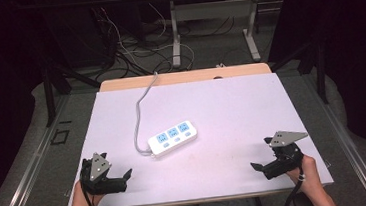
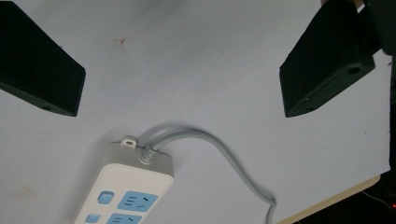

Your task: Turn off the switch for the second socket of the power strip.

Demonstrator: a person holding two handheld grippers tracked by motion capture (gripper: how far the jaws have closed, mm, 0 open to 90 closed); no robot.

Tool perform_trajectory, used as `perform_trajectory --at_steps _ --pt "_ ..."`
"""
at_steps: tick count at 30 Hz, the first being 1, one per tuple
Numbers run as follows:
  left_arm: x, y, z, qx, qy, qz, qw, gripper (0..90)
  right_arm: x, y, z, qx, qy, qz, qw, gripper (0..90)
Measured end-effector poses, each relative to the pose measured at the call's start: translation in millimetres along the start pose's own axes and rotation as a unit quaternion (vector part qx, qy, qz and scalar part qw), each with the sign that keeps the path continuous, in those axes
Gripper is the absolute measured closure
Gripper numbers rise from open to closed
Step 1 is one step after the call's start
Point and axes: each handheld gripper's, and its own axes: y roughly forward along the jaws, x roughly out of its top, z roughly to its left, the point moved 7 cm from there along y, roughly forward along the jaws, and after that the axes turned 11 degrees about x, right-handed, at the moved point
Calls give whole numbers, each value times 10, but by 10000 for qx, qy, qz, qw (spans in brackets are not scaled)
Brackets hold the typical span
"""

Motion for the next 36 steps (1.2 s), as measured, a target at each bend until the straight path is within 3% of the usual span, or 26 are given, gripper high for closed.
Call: perform_trajectory --at_steps 2,16,21,27,33,36 --pt "11 9 -16 -25 -100 -32 9999 0 -2 4 2 18 -16 31 10000 0" --pt "69 43 20 23 -15 27 10000 1 0 47 15 65 -41 160 9998 0" --pt "111 57 53 28 -157 51 9999 0 -5 47 3 90 -114 191 9997 0" --pt "181 75 74 150 -71 37 9999 1 -8 60 -4 44 -112 219 9997 0" --pt "244 120 22 147 -165 10 9998 1 -8 71 2 64 -119 207 9997 0" --pt "273 126 12 170 -87 -34 9998 1 -6 77 0 60 -161 218 9996 0"
